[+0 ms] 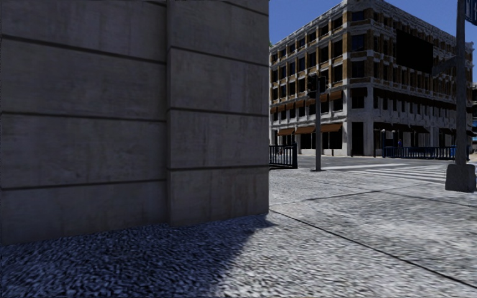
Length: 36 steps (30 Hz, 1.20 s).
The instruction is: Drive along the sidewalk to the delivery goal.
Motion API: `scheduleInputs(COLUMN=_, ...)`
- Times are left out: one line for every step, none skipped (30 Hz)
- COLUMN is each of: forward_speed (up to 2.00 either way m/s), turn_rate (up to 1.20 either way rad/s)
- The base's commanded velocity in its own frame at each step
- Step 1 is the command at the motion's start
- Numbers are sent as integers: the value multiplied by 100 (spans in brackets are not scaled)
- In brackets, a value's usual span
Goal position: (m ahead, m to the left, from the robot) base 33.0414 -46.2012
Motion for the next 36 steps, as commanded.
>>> scheduleInputs(forward_speed=177, turn_rate=-88)
scheduleInputs(forward_speed=177, turn_rate=-88)
scheduleInputs(forward_speed=177, turn_rate=-88)
scheduleInputs(forward_speed=177, turn_rate=-88)
scheduleInputs(forward_speed=177, turn_rate=-88)
scheduleInputs(forward_speed=177, turn_rate=-88)
scheduleInputs(forward_speed=177, turn_rate=-88)
scheduleInputs(forward_speed=177, turn_rate=-88)
scheduleInputs(forward_speed=177, turn_rate=-88)
scheduleInputs(forward_speed=177, turn_rate=-88)
scheduleInputs(forward_speed=177, turn_rate=-88)
scheduleInputs(forward_speed=177, turn_rate=-88)
scheduleInputs(forward_speed=177, turn_rate=-88)
scheduleInputs(forward_speed=177, turn_rate=-88)
scheduleInputs(forward_speed=177, turn_rate=-88)
scheduleInputs(forward_speed=177, turn_rate=-88)
scheduleInputs(forward_speed=177, turn_rate=-88)
scheduleInputs(forward_speed=177, turn_rate=-88)
scheduleInputs(forward_speed=177, turn_rate=-88)
scheduleInputs(forward_speed=177, turn_rate=-88)
scheduleInputs(forward_speed=177, turn_rate=-88)
scheduleInputs(forward_speed=177, turn_rate=-88)
scheduleInputs(forward_speed=177, turn_rate=-81)
scheduleInputs(forward_speed=177, turn_rate=-81)
scheduleInputs(forward_speed=177, turn_rate=-7)
scheduleInputs(forward_speed=177, turn_rate=-2)
scheduleInputs(forward_speed=177, turn_rate=0)
scheduleInputs(forward_speed=177, turn_rate=0)
scheduleInputs(forward_speed=177, turn_rate=0)
scheduleInputs(forward_speed=177, turn_rate=0)
scheduleInputs(forward_speed=177, turn_rate=0)
scheduleInputs(forward_speed=177, turn_rate=36)
scheduleInputs(forward_speed=177, turn_rate=64)
scheduleInputs(forward_speed=177, turn_rate=64)
scheduleInputs(forward_speed=177, turn_rate=120)
scheduleInputs(forward_speed=177, turn_rate=120)
